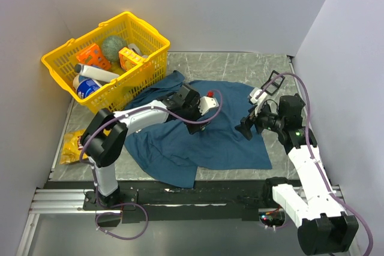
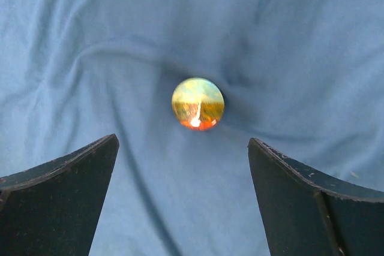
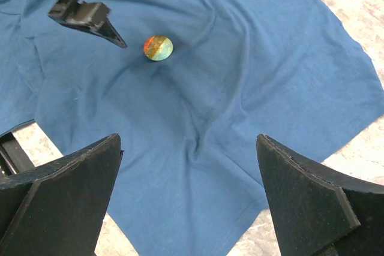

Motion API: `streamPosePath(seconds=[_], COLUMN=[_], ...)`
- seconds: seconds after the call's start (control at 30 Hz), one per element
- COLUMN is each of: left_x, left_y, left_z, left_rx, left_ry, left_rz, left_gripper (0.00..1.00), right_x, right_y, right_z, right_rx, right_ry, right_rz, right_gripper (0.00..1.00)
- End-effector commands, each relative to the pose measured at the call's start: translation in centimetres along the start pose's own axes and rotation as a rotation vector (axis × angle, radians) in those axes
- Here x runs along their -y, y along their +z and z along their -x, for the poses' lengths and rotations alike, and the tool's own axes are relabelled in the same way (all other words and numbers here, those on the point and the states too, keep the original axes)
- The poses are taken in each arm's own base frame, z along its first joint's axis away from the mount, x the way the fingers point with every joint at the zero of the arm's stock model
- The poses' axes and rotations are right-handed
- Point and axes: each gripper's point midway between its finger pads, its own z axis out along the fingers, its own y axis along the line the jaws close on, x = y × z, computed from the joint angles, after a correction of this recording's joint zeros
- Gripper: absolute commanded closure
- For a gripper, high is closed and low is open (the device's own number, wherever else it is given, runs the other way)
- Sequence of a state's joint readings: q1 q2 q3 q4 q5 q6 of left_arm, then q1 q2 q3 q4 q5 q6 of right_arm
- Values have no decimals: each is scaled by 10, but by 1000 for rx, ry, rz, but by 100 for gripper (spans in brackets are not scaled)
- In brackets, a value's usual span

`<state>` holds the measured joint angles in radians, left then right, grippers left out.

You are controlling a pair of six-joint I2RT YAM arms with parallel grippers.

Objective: Remove the brooch from the garment
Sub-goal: Remove the brooch from the clothes.

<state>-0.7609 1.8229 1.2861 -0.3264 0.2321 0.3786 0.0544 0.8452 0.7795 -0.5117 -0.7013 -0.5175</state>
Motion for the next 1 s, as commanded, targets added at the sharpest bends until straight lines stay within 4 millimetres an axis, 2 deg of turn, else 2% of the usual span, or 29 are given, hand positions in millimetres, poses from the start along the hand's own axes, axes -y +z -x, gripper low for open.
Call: streamPosePath(seconds=[0.0,0.23,0.73,0.97], left_x=[-13,-15,-10,-7], left_y=[9,30,42,47], left_z=[27,16,5,-2], left_rx=[65,30,-3,-25], left_ry=[-23,-48,-68,-71], left_rz=[39,32,5,-9], left_gripper=[4,4,1,10], right_x=[4,6,6,6], right_y=[-2,-4,-7,-7], right_z=[9,9,10,10], right_rx=[43,47,54,59], right_ry=[-18,-11,-16,-17], right_rz=[-10,-15,-20,-20], right_gripper=[0,0,0,0])
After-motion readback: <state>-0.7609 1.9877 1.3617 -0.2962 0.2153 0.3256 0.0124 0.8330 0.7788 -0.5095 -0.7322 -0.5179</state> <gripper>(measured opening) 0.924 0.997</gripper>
